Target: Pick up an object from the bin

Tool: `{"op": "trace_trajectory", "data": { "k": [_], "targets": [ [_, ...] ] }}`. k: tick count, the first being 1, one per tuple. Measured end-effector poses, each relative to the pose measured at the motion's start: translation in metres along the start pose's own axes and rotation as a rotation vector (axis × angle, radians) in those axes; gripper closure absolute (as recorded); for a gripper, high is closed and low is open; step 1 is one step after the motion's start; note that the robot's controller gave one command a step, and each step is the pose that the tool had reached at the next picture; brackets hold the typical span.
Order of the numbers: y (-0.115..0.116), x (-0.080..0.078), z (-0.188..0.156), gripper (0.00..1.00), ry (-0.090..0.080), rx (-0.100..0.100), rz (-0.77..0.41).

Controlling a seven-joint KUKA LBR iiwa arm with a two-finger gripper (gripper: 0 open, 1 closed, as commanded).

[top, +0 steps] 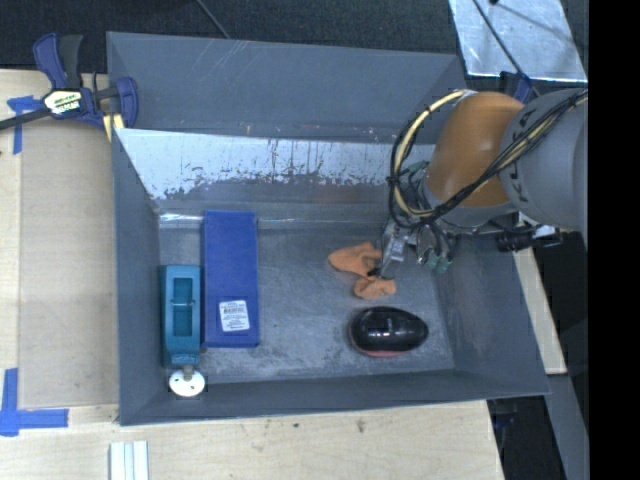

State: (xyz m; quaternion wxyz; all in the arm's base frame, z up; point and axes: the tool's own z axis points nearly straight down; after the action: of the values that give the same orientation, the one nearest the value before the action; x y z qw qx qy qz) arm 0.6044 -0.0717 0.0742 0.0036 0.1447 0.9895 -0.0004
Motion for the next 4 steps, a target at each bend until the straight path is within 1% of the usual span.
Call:
{"op": "trace_trajectory", "data": {
  "k": [1,2,3,4],
  "targets": [
    [0.000,0.002,-0.009,1.00,0.008,0.001,0.000],
    [-0.001,0.002,-0.030,1.00,0.011,0.001,0.000],
    [0.000,-0.001,-0.046,1.00,0.000,-0.001,-0.001],
    [-0.001,0.000,-0.055,1.00,0.004,0.000,-0.001]
  ]
}}
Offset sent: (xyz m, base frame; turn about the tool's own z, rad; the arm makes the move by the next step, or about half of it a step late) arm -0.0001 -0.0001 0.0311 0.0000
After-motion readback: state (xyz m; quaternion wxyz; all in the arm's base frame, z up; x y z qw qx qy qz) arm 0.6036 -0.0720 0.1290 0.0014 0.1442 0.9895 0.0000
